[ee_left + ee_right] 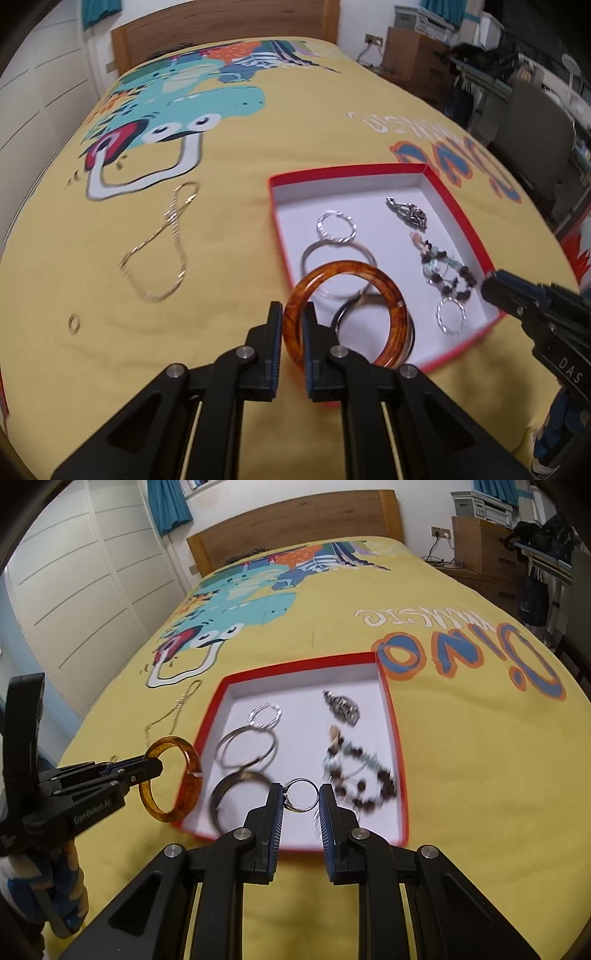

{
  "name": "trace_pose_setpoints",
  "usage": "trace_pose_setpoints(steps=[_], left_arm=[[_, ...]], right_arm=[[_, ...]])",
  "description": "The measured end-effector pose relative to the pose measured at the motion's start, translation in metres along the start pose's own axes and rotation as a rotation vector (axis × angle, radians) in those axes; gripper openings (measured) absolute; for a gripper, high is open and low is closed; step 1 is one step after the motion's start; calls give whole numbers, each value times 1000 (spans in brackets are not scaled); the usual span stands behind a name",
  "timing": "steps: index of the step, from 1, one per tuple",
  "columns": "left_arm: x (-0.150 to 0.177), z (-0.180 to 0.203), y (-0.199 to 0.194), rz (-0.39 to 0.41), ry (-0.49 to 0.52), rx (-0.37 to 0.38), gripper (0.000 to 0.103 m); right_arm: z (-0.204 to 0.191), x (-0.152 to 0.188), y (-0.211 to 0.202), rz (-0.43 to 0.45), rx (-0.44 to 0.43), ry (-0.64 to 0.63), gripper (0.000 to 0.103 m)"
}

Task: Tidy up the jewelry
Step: 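Carry the amber bangle and silver ring over the red box, then lower the bangle and ring into the red box and open both tools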

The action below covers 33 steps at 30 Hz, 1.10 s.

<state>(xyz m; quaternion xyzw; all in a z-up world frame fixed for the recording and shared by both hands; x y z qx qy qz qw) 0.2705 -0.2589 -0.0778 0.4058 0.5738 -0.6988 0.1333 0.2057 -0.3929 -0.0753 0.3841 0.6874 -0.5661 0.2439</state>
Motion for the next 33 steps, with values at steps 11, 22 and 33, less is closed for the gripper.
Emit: trace_pose_setpoints(steps=[11, 22, 33], left_arm=[[-7, 21, 65, -70, 98, -47, 9], [0, 21, 73, -89, 103, -58, 11], [-8, 26, 36, -35, 20, 28, 12]], right_arm=[[19, -21, 72, -74, 18, -16, 19], [17, -13, 100, -128, 44, -21, 20], [24, -23, 58, -70, 62, 5, 38]])
Point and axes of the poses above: each gripper's, at about its wrist camera, not at the fingertips, and y roughly the way its jaws point, z to its right, x to its underside, the point moved 9 cm from there along y, roughly the way its jaws point, and after that the axes turned 13 degrees about z, right-handed, at the moved point
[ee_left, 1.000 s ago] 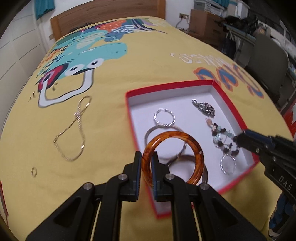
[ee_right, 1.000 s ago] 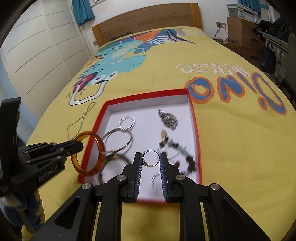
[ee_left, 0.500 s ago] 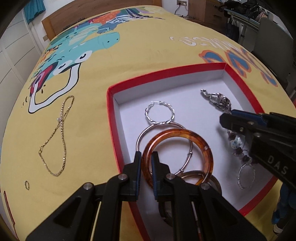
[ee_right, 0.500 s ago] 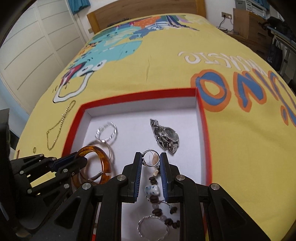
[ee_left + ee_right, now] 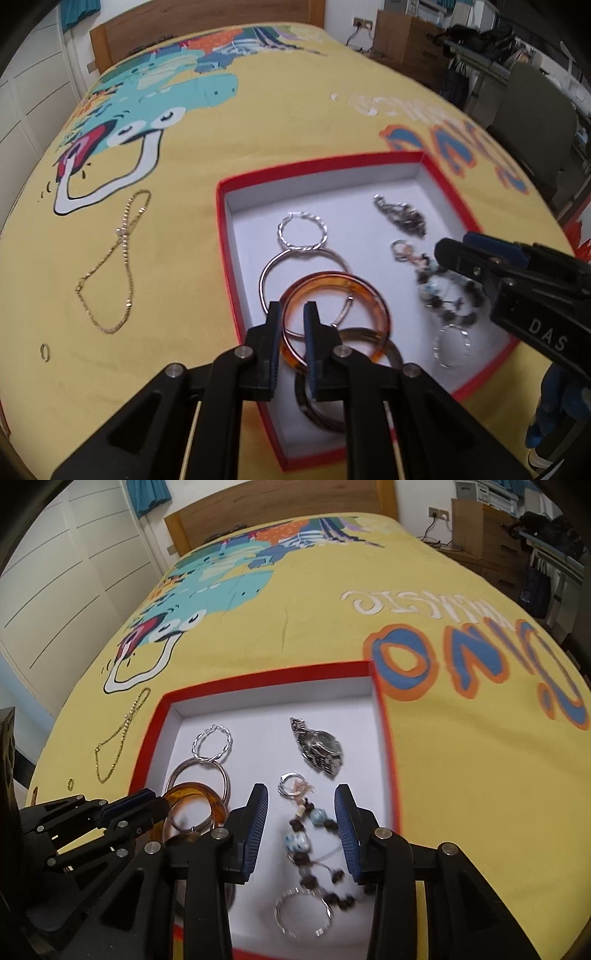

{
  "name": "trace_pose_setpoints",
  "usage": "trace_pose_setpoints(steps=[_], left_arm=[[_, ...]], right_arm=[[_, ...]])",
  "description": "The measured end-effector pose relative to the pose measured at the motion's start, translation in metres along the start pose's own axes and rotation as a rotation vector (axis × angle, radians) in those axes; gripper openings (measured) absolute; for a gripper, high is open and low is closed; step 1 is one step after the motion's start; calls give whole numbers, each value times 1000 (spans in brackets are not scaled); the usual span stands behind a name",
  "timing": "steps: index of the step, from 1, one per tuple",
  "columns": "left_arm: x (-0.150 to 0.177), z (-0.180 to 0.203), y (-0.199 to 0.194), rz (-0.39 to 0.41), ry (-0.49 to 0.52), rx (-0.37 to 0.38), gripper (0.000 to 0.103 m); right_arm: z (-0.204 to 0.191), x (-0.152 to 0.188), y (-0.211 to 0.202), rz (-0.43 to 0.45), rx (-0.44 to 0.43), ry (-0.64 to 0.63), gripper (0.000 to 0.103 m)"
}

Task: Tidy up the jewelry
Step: 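Lower the bangle and ring into the red box and open both tools, then pull both open tools back from the box toward the remaining jewelry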

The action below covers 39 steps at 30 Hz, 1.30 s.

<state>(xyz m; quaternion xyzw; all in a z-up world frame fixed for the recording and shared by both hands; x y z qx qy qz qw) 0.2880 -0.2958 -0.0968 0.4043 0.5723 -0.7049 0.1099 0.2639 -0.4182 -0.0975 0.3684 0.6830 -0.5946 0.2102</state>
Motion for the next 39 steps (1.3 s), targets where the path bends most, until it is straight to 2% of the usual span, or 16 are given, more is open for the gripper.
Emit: trace_pose_setpoints(steps=[3, 6, 11, 14, 19, 24, 29, 39], left_arm=[[-3, 4, -22, 32, -6, 13, 12], [-3, 4, -49, 62, -10, 10, 12], [12, -1, -98, 96, -9, -32, 30], [27, -6, -128, 123, -14, -64, 36], [50, -13, -171, 167, -18, -103, 37], [60, -20, -216, 236, -33, -127, 37], [64, -27, -259, 297, -35, -150, 37], [69, -50, -318, 382, -54, -210, 37]], right_arm=[[1, 0, -23, 24, 2, 14, 39], [-3, 2, -50, 54, -3, 25, 47], [-12, 18, -93, 88, -15, 54, 53], [-18, 32, -113, 96, -17, 63, 54], [-32, 58, -146, 105, -15, 47, 58], [-54, 78, -177, 123, -27, 18, 59], [-80, 87, -204, 164, -38, -8, 68], [-121, 92, -249, 248, -45, -31, 69]])
Point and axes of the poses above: each gripper's, at about its wrist camera, not at the fingertips, and y roughly the way its jaws point, z to its right, x to its underside, the point moved 9 cm from there along y, roughly the way its jaws point, and after that the axes turned 13 degrees about z, right-handed, at the moved point
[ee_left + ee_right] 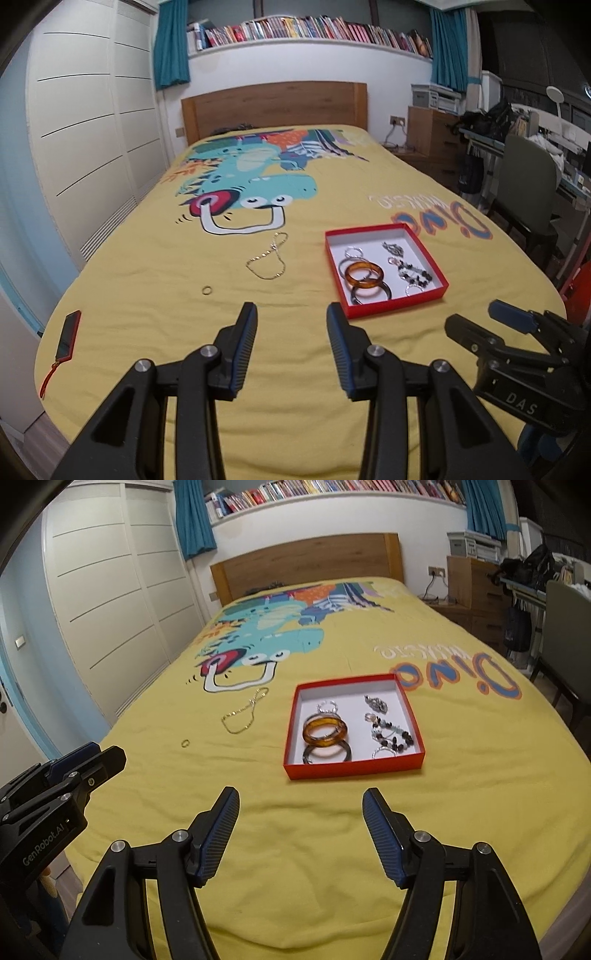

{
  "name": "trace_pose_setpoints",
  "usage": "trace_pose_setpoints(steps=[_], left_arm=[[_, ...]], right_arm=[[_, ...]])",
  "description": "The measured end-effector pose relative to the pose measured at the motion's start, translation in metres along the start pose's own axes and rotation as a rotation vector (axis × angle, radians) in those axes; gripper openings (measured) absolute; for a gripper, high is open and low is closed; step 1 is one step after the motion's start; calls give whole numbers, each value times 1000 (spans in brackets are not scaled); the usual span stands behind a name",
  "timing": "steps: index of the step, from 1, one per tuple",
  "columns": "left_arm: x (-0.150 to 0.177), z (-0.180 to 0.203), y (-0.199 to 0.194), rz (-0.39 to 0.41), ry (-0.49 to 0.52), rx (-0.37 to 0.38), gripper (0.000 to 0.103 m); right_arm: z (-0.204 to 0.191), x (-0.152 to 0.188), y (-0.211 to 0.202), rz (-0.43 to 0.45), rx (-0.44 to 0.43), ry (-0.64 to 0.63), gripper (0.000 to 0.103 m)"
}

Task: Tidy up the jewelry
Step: 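Pull both open tools back from the box toward the remaining jewelry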

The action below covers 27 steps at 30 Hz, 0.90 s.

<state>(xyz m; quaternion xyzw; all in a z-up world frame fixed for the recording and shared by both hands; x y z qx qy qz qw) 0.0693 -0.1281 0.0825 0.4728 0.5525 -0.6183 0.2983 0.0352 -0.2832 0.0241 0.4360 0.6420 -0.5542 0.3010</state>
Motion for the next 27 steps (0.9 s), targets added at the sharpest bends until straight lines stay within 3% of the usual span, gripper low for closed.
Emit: trace_pose_setpoints(steps=[11, 27], left_arm=[[-1, -8, -9, 12, -19, -26, 37], [0, -7, -9, 3, -26, -24, 37]], right_arm=[[-3, -9, -19, 61, 27, -17, 73], [-8, -3, -18, 56, 24, -31, 73]])
Point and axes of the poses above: each gripper's, at about its wrist camera, not at the fingertips, and y roughly the way its jaws point, z to its right, x to its underside, the point moved 9 cm from there along y, roughly the way its jaws point, and after that the axes turned 13 degrees about z, right-handed, at the moved point
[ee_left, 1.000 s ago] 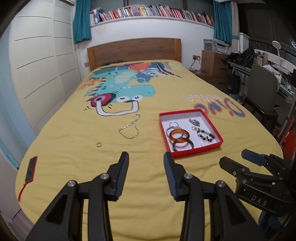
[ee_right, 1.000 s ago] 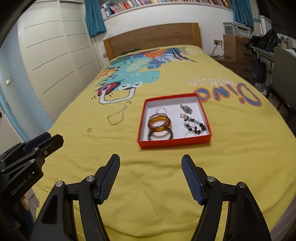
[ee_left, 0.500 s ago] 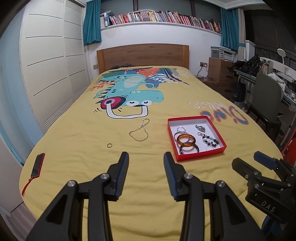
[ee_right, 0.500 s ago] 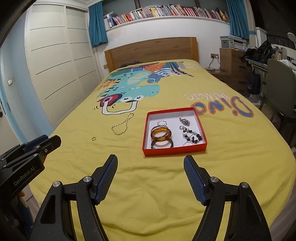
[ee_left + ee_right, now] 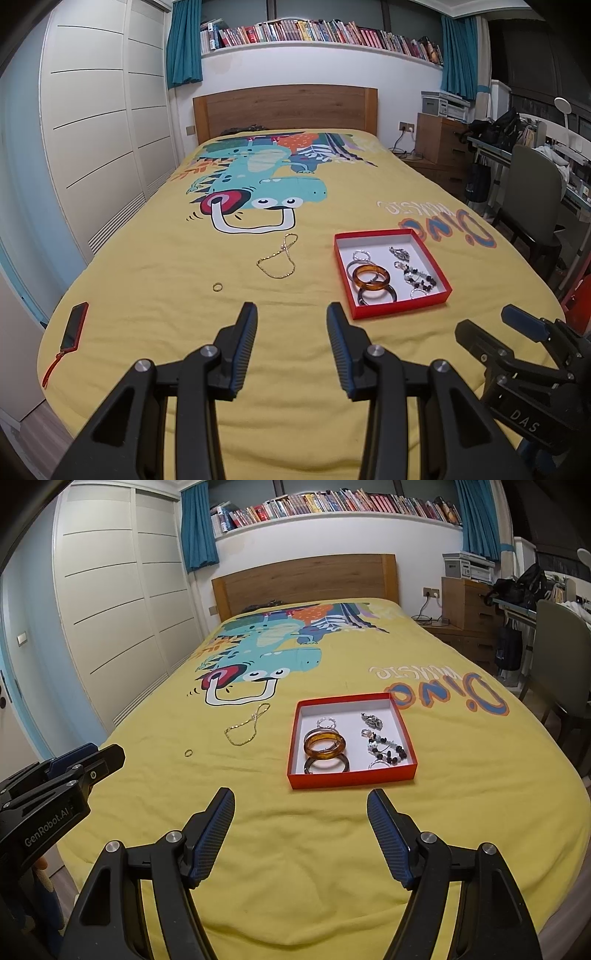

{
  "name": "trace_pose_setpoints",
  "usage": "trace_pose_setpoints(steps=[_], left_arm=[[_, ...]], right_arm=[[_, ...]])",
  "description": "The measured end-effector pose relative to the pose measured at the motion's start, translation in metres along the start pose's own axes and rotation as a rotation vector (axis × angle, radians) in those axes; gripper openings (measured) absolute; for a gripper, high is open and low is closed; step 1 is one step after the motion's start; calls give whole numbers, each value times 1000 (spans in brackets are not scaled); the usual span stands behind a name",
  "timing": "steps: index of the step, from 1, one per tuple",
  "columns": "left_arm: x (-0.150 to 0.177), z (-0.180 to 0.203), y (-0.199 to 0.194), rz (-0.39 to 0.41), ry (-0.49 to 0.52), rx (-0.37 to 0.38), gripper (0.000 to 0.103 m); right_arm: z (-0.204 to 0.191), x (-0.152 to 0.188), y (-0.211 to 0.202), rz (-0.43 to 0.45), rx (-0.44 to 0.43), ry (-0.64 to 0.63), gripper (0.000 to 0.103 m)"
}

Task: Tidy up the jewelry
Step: 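Pull both open tools back from the box toward the remaining jewelry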

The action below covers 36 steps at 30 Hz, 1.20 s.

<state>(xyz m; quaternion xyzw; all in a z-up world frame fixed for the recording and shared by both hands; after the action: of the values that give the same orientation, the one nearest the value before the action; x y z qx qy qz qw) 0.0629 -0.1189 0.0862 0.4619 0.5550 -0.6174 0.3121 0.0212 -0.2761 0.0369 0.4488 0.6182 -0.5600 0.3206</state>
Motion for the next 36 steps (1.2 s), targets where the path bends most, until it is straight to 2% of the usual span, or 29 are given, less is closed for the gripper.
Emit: trace_pose_setpoints(steps=[14, 20, 25, 36], left_arm=[[4, -1, 2, -8, -1, -3, 37], [12, -5, 5, -17, -23, 23, 37], [28, -16, 10, -52, -12, 7, 38], [82, -74, 45, -180, -75, -68, 38]], right_arm=[[-3, 2, 1, -7, -2, -5, 73], [-4, 4, 2, -8, -9, -5, 73], [-10, 5, 6, -19, -25, -13, 73], [-38, 23, 37, -96, -98, -58, 73]])
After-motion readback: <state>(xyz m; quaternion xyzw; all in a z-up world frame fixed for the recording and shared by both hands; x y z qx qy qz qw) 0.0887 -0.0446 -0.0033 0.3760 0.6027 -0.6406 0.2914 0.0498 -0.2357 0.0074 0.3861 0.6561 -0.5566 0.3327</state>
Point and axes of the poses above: each gripper's, at about its wrist camera, not at the fingertips, and y roughly the way its jaws point, z to its right, x to its underside, the point moved 9 cm from there along y, roughly the way its jaws point, and after that the axes turned 13 degrees about z, right-handed, at the moved point
